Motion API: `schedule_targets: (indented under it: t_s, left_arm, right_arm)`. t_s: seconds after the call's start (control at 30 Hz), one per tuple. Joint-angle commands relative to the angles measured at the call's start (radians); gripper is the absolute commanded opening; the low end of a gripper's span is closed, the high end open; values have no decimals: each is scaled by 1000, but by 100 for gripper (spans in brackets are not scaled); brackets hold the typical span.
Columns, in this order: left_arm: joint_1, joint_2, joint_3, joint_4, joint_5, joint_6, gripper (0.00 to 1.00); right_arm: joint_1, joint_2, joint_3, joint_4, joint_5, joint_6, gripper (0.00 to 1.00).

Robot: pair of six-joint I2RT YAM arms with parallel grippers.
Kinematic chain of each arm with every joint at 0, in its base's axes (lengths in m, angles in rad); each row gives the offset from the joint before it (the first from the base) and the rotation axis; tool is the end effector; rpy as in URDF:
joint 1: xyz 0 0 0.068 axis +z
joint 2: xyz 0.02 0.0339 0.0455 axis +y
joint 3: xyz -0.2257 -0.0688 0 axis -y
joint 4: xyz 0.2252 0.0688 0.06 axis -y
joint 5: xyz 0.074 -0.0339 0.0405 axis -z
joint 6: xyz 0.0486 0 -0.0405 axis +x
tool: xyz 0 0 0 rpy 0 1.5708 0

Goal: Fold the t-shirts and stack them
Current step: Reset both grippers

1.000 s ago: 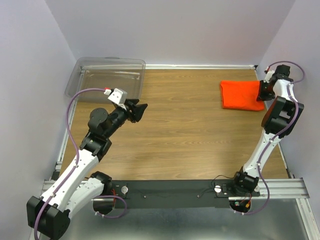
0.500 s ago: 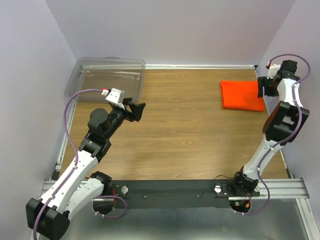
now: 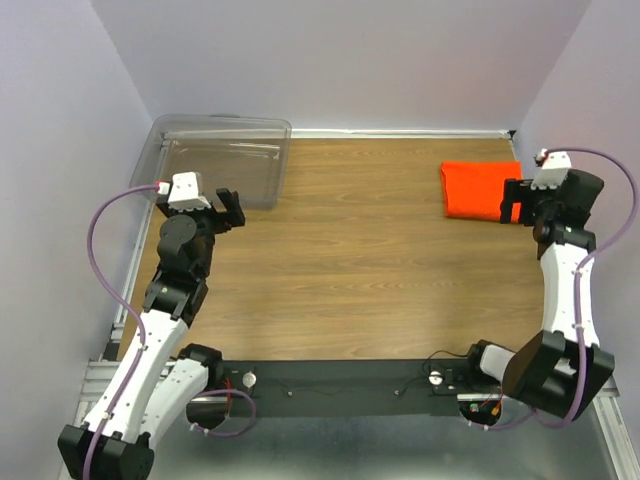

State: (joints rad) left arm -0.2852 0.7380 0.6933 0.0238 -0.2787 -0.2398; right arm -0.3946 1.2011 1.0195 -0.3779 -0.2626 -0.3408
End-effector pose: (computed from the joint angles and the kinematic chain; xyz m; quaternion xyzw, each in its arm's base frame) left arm 0.1970 -0.0438 0.3127 -0.0811 0.7096 -0.0840 0.6949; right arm 0.2571 -0.0934 0.2781 -0.0401 0.8687 -0.0657 0.4893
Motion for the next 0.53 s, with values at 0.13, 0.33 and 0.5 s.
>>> schedule_targets:
  t_s: [0.13, 0.33, 0.5]
  left_arm:
    - [35, -144, -34, -55, 35, 114, 99]
    - [34, -167, -46, -74, 75, 120, 98]
    - [34, -169, -54, -67, 75, 125, 99]
  right_arm:
    - [-27, -155, -94, 166, 230, 338, 100]
    - [-27, -202, -128, 172, 252, 391, 100]
    - [-27, -181, -154, 198, 287, 370, 100]
